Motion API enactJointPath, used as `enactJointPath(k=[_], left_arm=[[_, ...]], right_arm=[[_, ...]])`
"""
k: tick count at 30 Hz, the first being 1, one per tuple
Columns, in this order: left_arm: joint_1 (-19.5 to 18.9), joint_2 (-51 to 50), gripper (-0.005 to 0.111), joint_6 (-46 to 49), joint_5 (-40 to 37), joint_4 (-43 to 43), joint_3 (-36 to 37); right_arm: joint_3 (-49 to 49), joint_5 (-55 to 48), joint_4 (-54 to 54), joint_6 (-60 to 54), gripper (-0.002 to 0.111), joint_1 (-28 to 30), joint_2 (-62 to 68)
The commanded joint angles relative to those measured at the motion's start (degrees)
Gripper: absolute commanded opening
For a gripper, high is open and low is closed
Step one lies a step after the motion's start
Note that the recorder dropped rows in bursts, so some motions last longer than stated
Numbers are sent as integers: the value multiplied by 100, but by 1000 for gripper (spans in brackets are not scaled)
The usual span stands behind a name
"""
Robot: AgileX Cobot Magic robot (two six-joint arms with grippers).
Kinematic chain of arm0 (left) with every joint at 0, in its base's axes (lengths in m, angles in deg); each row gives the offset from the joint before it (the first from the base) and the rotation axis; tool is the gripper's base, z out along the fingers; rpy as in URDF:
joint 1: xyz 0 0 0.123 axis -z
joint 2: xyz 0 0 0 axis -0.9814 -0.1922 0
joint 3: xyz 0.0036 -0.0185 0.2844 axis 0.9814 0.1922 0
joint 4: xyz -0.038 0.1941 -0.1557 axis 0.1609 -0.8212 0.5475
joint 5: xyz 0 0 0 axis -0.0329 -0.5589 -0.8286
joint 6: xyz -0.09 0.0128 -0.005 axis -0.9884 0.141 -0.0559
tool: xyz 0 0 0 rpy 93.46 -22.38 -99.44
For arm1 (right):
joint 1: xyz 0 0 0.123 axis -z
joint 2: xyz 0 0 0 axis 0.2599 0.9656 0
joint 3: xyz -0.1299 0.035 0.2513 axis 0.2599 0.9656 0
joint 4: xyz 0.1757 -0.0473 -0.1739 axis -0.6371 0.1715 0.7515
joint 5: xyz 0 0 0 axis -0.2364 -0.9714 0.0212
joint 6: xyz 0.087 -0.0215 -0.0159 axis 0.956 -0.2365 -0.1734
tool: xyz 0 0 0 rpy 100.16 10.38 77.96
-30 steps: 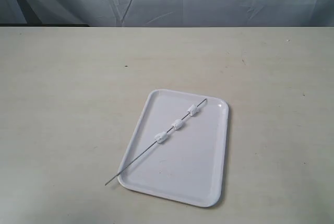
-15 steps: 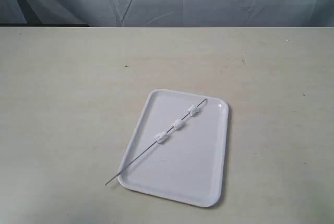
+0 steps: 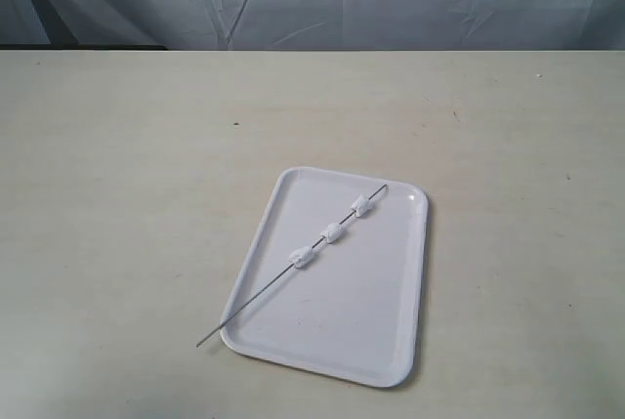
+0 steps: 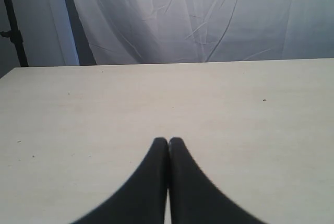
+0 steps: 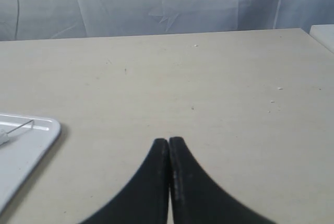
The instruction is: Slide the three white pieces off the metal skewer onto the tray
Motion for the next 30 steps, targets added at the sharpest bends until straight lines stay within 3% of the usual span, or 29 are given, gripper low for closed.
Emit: enactJointPath(k=[1, 6, 13, 18, 23, 30], left_arm=[[-19, 20, 0, -8, -7, -49, 3], [-19, 20, 0, -8, 389, -162, 3], [-19, 20, 0, -8, 3266, -135, 3], [-19, 20, 0, -8, 4461, -159, 3], [-19, 20, 0, -8, 4859, -159, 3], [-19, 20, 0, -8, 4955, -159, 3]], right_arm=[[8, 132, 68, 3, -1, 19, -25], [8, 708, 68, 3, -1, 19, -25], [8, 4321, 30, 3, -1, 19, -25], [8, 6144, 30, 3, -1, 19, -25], [8, 6926, 30, 3, -1, 19, -25], [8, 6876, 30, 3, -1, 19, -25]])
